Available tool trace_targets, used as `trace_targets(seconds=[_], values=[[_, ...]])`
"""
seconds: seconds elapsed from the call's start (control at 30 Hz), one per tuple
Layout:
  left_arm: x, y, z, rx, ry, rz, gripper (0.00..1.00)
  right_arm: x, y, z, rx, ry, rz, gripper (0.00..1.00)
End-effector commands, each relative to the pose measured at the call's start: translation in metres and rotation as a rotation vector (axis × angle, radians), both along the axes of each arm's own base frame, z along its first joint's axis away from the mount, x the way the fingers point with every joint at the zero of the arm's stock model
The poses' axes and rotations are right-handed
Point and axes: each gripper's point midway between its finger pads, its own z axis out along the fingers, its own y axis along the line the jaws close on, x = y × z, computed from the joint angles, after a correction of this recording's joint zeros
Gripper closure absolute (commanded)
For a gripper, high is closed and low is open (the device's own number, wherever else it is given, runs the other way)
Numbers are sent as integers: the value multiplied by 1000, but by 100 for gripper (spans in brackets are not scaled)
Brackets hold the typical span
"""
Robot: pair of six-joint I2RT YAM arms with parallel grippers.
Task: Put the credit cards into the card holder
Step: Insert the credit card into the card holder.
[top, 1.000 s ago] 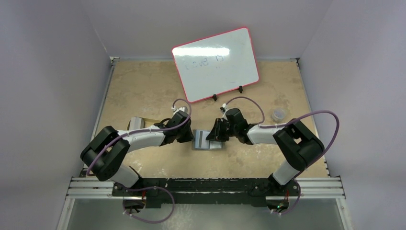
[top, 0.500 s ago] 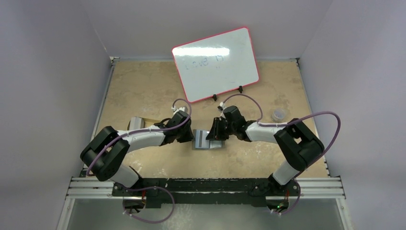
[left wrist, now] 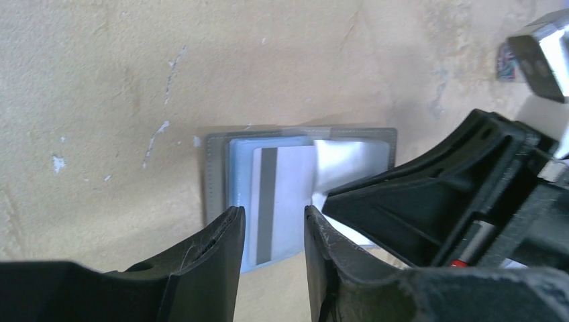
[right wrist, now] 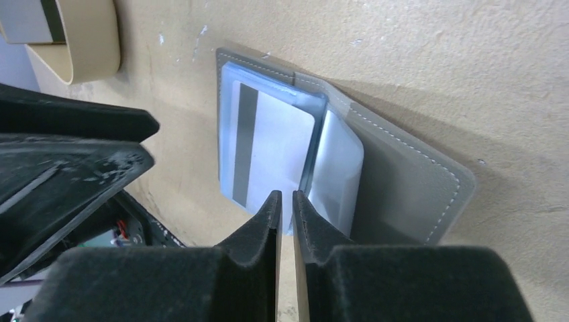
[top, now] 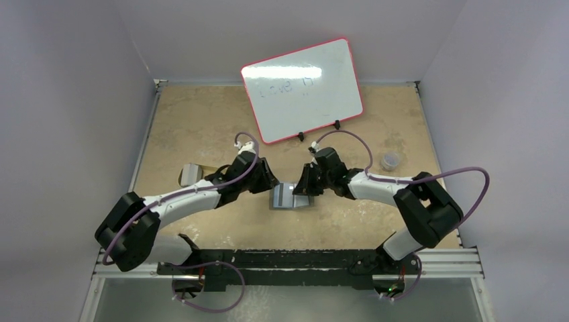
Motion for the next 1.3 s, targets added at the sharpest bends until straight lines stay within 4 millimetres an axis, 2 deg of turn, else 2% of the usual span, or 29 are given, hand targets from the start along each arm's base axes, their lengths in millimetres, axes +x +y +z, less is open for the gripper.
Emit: trace_targets(seconds=[0.0, 0.27, 0.43, 0.7, 0.93, 1.27], values=[[7, -15, 22, -118, -71, -7, 61, 8, -6, -3, -56, -31, -30, 89], [4, -17, 14, -131, -86, -36, 56, 17, -13, -20, -111, -43, -65, 93], [1, -21, 15, -164, -108, -66, 51, 15, -13, -28, -114, -30, -69, 93], [2, -22, 18, -160, -107, -69, 55, 14, -12, -30, -102, -23, -64, 93], [4, -28, 44, -232, -131, -52, 56, 11, -12, -32, -100, -14, -61, 93], [11, -36, 51, -276, -139, -39, 56, 11, -10, -35, -96, -8, -54, 94]])
